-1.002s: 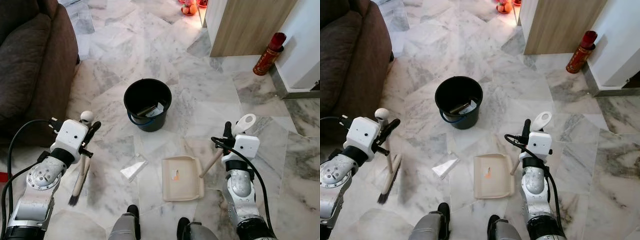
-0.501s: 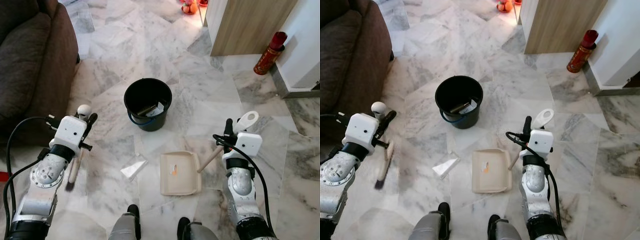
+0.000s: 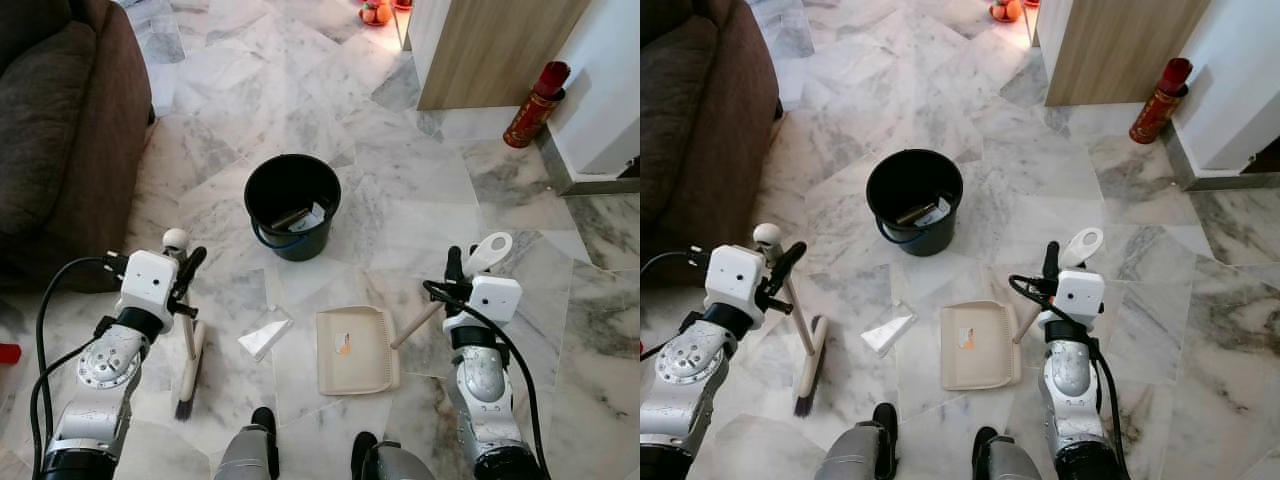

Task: Sweep floor

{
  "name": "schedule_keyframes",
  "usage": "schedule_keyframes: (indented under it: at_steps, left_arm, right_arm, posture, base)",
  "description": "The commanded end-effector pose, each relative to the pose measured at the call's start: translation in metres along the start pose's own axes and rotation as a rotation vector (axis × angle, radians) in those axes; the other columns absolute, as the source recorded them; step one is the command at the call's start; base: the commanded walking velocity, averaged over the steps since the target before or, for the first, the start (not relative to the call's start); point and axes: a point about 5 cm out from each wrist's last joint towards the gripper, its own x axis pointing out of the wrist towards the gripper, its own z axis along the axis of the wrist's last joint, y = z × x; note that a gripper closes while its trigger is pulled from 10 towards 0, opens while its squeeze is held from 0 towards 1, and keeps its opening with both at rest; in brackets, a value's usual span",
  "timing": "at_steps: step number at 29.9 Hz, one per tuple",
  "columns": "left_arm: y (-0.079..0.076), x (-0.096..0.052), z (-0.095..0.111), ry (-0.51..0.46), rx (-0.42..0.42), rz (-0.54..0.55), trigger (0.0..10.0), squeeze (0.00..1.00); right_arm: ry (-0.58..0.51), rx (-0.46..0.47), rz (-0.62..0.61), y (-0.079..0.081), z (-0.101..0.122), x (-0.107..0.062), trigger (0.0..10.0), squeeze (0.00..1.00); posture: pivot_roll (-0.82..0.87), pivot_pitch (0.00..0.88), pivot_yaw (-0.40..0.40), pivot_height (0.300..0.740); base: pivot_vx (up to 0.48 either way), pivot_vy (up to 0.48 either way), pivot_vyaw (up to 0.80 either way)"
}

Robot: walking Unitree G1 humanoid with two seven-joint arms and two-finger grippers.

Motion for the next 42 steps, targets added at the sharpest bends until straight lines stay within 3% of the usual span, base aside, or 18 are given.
schedule_keyframes:
  at_steps: [1,4,8,9,10,16,21,22,26,42]
  left_arm:
    - [-0.001,-0.008,-0.013,0.065,-0.008,-0.02,10.0,0.0]
    - [0.003,-0.009,-0.01,0.048,0.06,0.021,10.0,0.0]
    - [0.006,-0.006,0.005,-0.055,0.246,0.119,10.0,0.0]
    - [0.006,-0.006,0.005,-0.055,0.246,0.119,10.0,0.0]
    - [0.005,-0.005,0.008,-0.075,0.298,0.151,10.0,0.0]
    - [-0.007,0.001,0.02,-0.194,0.375,0.203,10.0,0.0]
    - [-0.011,0.004,0.013,-0.185,0.304,0.211,10.0,0.0]
    - [-0.012,0.005,0.01,-0.17,0.194,0.222,10.0,0.0]
    - [-0.012,0.008,0.007,-0.154,0.048,0.258,10.0,0.0]
    - [-0.023,0.005,0.0,-0.132,-0.044,0.164,10.0,0.0]
  right_arm:
    - [0.088,-0.02,-0.009,-0.006,-0.017,-0.013,10.0,0.0]
    - [0.089,-0.018,-0.007,-0.006,-0.016,-0.014,10.0,0.0]
    - [0.09,-0.017,-0.005,-0.005,-0.016,-0.014,10.0,0.0]
    - [0.09,-0.017,-0.005,-0.005,-0.016,-0.014,10.0,0.0]
    - [0.09,-0.017,-0.005,-0.005,-0.016,-0.014,10.0,0.0]
    - [0.086,-0.023,-0.013,-0.008,-0.015,-0.013,10.0,0.0]
    - [0.084,-0.025,-0.013,-0.009,-0.015,-0.014,10.0,0.0]
    - [0.081,-0.027,-0.013,-0.01,-0.014,-0.015,10.0,0.0]
    - [0.081,-0.032,-0.015,-0.013,-0.014,-0.015,10.0,0.0]
    - [0.089,-0.05,-0.011,-0.017,-0.014,-0.018,10.0,0.0]
  posture:
    - [0.18,0.356,0.019,0.74]
    - [0.18,0.352,0.019,0.74]
    - [0.18,0.342,0.016,0.74]
    - [0.18,0.342,0.016,0.74]
    - [0.17,0.338,0.016,0.74]
    - [0.16,0.333,0.013,0.74]
    - [0.15,0.336,0.008,0.74]
    - [0.14,0.338,0.004,0.74]
    - [0.13,0.341,-0.002,0.74]
    - [0.11,0.364,-0.019,0.74]
  base:
    - [0.0,0.0,0.0]
    - [0.0,0.0,0.0]
    - [0.0,0.0,0.0]
    - [0.0,0.0,0.0]
    - [0.0,0.0,0.0]
    - [0.0,0.0,0.0]
    - [0.0,0.0,0.0]
    - [0.0,0.0,0.0]
    - [0.0,0.0,0.0]
    - [0.0,0.0,0.0]
